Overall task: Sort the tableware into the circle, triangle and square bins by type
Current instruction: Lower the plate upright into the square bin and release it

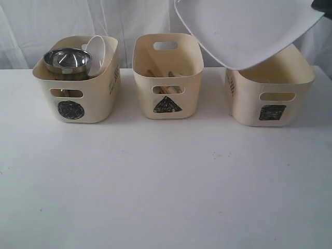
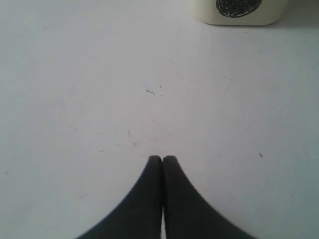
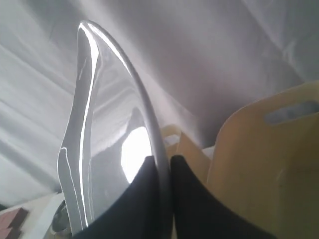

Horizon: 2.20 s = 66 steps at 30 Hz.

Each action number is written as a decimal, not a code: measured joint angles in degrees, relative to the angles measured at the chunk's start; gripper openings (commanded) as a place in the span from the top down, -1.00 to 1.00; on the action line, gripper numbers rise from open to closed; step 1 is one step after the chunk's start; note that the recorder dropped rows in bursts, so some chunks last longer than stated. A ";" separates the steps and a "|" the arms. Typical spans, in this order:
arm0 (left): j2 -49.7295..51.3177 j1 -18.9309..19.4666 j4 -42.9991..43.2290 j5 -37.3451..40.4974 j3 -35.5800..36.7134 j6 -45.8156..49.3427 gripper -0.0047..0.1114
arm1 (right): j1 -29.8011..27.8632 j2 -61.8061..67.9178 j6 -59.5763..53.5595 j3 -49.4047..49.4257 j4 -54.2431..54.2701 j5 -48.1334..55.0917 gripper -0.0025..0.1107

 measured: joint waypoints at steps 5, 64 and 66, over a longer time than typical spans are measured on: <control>0.00 0.00 0.00 0.00 0.00 0.00 0.92 | -1.91 0.39 0.11 -2.81 0.00 -6.38 0.96; 0.00 0.00 0.00 0.00 0.00 0.00 0.92 | 4.47 9.62 -27.91 -9.62 -6.33 -23.89 0.96; 0.00 0.00 0.00 0.00 0.00 0.00 0.92 | 4.76 9.99 -27.91 -9.62 -6.33 -24.03 0.96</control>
